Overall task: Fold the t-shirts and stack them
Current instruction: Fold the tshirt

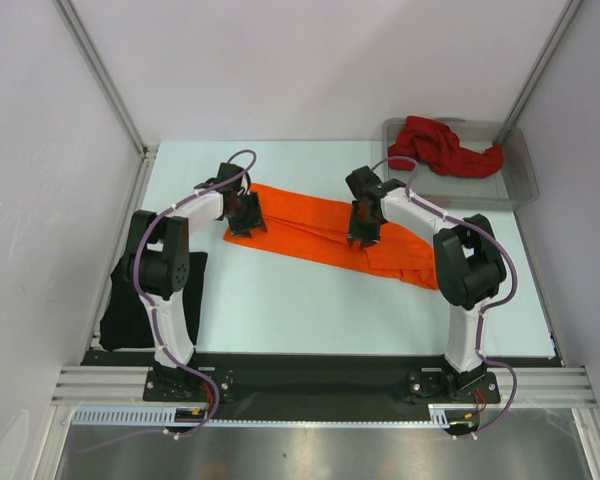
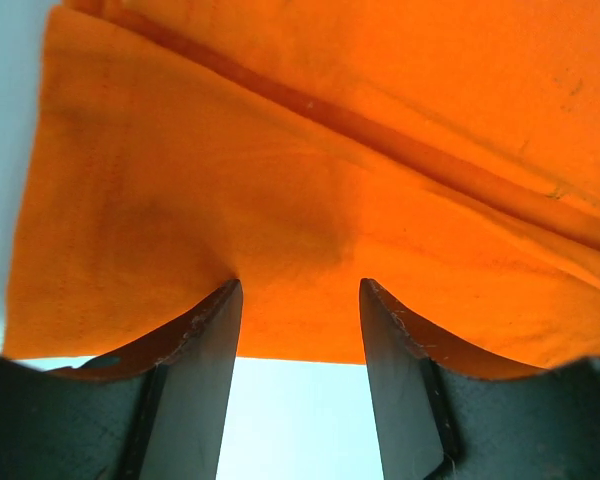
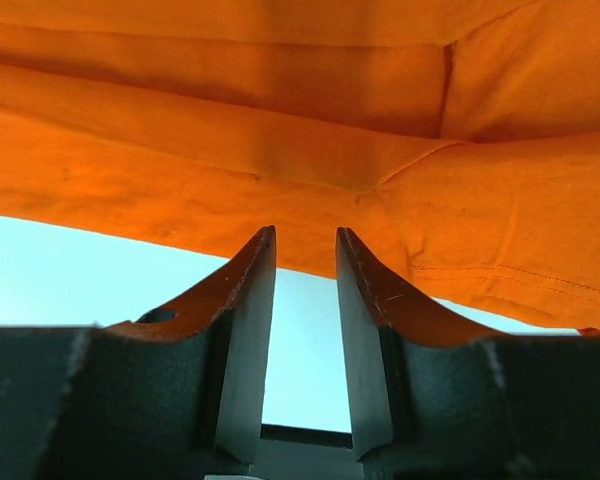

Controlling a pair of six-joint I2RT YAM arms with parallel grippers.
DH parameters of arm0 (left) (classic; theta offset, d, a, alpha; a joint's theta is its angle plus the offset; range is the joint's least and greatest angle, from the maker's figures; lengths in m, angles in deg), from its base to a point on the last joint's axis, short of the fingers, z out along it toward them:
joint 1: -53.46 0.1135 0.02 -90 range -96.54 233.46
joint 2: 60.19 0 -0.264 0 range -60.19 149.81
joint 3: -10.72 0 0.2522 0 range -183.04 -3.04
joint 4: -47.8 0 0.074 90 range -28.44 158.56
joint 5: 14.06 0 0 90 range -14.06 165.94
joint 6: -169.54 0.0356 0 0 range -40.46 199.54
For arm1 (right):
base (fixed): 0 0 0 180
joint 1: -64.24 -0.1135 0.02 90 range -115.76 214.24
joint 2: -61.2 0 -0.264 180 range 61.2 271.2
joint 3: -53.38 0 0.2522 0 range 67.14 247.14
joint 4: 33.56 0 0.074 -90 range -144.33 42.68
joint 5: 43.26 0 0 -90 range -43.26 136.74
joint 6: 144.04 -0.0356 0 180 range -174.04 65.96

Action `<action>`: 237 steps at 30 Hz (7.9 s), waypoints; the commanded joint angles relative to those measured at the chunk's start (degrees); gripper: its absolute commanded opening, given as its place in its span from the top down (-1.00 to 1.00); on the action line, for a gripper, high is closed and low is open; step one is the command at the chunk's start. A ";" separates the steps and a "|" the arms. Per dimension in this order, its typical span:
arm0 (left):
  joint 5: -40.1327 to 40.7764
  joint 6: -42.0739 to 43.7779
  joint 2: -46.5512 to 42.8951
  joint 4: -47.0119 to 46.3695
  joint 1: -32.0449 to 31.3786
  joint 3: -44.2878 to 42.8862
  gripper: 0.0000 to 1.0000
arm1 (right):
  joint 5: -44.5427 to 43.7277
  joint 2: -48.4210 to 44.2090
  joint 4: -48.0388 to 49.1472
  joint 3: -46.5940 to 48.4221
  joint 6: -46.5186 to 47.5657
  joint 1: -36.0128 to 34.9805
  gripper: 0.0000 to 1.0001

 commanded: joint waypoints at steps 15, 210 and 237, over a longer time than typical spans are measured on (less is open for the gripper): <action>-0.10 3.39 0.92 0.60 2.12 -1.48 -0.12 | -4.02 10.75 0.44 10.13 2.61 4.21 0.30; 13.79 -22.80 -74.14 26.97 -28.82 22.51 -0.29 | 0.98 31.84 7.82 33.59 5.58 -14.95 -0.19; 3.76 -18.76 -67.11 16.86 -21.17 21.72 -0.29 | -18.00 21.30 -16.53 44.33 -1.51 -8.79 -0.47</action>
